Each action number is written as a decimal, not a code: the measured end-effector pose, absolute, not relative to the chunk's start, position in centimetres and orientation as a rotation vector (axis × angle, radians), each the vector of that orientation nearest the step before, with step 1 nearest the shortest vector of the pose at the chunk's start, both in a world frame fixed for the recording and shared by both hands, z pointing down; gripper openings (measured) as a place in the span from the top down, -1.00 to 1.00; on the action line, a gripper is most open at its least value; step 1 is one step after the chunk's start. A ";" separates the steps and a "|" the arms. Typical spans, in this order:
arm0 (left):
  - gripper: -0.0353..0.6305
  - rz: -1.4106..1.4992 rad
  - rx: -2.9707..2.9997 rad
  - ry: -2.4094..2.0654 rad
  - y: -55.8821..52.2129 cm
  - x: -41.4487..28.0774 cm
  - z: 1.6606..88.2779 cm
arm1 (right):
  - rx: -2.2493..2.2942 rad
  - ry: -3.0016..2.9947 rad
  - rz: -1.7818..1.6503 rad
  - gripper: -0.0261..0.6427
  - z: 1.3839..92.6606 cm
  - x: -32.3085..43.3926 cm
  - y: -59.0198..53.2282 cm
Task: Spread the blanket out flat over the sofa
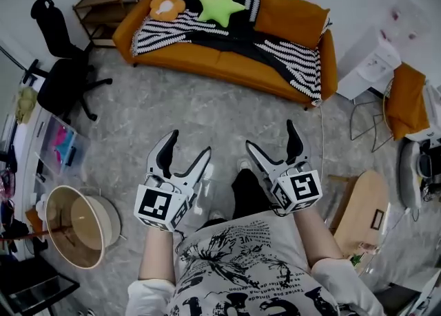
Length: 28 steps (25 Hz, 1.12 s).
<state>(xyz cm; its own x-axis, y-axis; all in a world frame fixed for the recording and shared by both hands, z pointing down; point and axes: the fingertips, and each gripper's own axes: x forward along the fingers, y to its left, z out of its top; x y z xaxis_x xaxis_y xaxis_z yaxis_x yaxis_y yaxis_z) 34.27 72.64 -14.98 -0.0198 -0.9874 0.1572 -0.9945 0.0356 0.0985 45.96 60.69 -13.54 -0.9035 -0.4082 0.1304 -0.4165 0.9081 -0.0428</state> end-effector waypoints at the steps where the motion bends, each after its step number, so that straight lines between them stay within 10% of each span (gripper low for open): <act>1: -0.08 0.060 2.049 -2.124 71.7 33.5 -14.6 | 0.626 -2.951 0.110 -0.59 -13.2 45.2 59.6; 28: -0.08 0.246 2.098 -1.937 25.8 13.8 -9.9 | 0.606 -2.729 0.207 -0.51 -6.6 26.2 14.4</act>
<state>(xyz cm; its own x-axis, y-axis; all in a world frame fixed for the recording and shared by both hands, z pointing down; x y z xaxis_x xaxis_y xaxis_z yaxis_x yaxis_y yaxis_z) 13.77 25.84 -9.95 0.0889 -0.9476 0.3069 -0.9942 -0.0657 0.0853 26.24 14.42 -6.59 -0.8524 -0.3845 0.3542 -0.4335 0.8986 -0.0677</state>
